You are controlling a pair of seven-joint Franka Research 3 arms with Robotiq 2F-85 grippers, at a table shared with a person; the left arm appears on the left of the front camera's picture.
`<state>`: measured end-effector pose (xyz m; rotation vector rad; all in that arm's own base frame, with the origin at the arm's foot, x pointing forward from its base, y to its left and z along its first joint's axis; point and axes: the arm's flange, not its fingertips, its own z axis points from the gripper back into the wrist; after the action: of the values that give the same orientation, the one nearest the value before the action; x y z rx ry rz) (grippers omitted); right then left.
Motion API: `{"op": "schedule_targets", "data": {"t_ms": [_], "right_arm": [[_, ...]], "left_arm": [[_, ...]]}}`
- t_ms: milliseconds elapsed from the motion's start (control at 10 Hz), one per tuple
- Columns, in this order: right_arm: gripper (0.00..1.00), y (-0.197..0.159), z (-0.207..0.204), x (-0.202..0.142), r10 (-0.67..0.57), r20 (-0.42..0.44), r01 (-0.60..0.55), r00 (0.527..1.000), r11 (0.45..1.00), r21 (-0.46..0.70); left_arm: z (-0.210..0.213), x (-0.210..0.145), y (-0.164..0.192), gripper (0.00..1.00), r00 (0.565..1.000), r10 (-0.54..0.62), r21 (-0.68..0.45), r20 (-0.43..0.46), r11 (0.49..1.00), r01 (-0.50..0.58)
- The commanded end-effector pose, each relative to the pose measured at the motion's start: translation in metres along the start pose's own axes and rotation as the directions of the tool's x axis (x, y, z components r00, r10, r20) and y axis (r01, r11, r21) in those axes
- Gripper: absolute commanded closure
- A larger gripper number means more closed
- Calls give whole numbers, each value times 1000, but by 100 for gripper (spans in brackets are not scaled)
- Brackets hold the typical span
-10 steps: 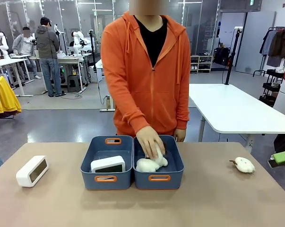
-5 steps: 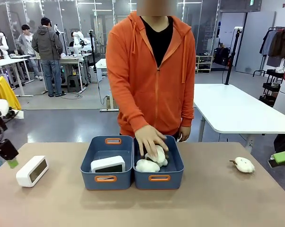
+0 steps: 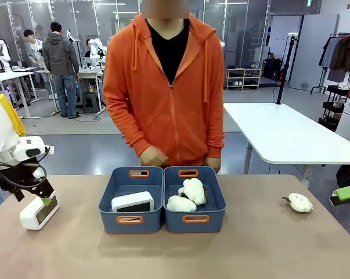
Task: Sort the digital clocks into the basket.
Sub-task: Pick up the Digital clock from the table and place it into the empty Plastic storage basket.
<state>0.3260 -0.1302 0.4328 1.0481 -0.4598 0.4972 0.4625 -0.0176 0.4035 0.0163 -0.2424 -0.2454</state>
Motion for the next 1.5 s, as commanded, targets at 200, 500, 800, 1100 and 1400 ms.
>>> {"op": "schedule_targets", "data": {"t_ms": [200,500,800,1100,1400], "right_arm": [[3,2,2,1,4,0,-4,1000,1000,10],[3,2,2,1,4,0,-4,1000,1000,10],[3,2,2,1,4,0,-4,1000,1000,10],[3,2,2,1,4,0,-4,1000,1000,10],[3,2,2,1,4,0,-4,1000,1000,10]], "left_arm": [[-31,15,17,0,997,75,79,27,994,-77],[-54,19,25,0,993,108,-72,-55,991,-112],[-77,18,33,0,993,99,22,-64,995,-98],[-85,14,36,60,991,98,-15,-88,995,-99],[-82,13,37,100,992,96,13,-83,995,-95]]}}
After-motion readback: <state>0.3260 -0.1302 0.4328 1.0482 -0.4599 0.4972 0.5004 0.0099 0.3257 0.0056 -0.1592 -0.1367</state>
